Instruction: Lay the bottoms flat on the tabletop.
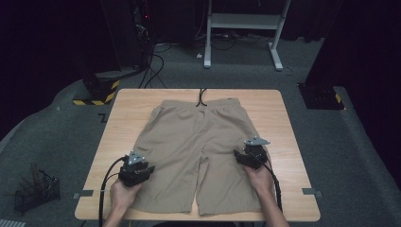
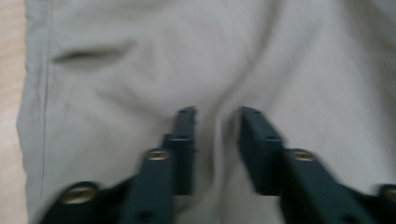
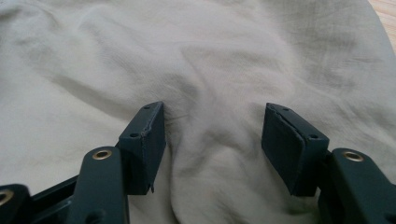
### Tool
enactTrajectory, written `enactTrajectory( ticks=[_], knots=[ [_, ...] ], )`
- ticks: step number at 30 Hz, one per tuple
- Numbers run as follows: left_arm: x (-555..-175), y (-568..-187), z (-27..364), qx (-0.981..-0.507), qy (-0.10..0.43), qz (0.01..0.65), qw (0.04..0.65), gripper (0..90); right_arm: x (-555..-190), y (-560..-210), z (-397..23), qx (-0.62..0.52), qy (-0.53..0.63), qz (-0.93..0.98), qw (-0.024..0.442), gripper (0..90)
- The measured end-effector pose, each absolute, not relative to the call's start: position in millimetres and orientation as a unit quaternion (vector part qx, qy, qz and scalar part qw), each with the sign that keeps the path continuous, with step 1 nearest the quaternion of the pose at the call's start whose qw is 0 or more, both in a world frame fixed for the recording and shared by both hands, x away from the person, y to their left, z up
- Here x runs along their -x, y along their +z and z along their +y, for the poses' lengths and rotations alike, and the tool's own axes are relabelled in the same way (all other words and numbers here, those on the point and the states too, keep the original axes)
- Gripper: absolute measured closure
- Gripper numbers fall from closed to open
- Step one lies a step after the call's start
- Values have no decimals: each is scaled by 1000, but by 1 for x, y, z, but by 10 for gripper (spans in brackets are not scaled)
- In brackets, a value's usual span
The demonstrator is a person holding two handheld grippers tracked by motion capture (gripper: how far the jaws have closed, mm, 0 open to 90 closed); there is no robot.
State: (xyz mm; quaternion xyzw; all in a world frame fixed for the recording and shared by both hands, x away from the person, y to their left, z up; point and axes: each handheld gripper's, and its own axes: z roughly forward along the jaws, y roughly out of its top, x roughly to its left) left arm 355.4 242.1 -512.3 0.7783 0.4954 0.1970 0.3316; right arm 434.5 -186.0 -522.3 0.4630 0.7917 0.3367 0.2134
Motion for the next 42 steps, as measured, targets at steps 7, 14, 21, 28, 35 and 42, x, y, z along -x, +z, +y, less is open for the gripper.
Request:
enactTrajectory(
  ticks=[7,14,21,28,35,42],
  knots=[
    [-370,-525,239,-751,233,512,347,604,-428,-521,-193,-438,339,807,204,525],
    [-355,-521,242,-753,212,523,339,542,-426,-515,-219,-425,323,823,192,666],
    [-371,-521,210,-773,209,496,337,475,-417,-495,-161,-371,393,828,147,810],
    [-361,-524,212,-773,217,483,350,541,-415,-492,-101,-323,410,846,107,703],
    [-356,-520,215,-772,196,497,344,412,-401,-518,-80,-279,371,881,94,577],
    [-368,-514,236,-747,212,529,344,384,-388,-509,-126,-299,345,876,157,517]
  ],
)
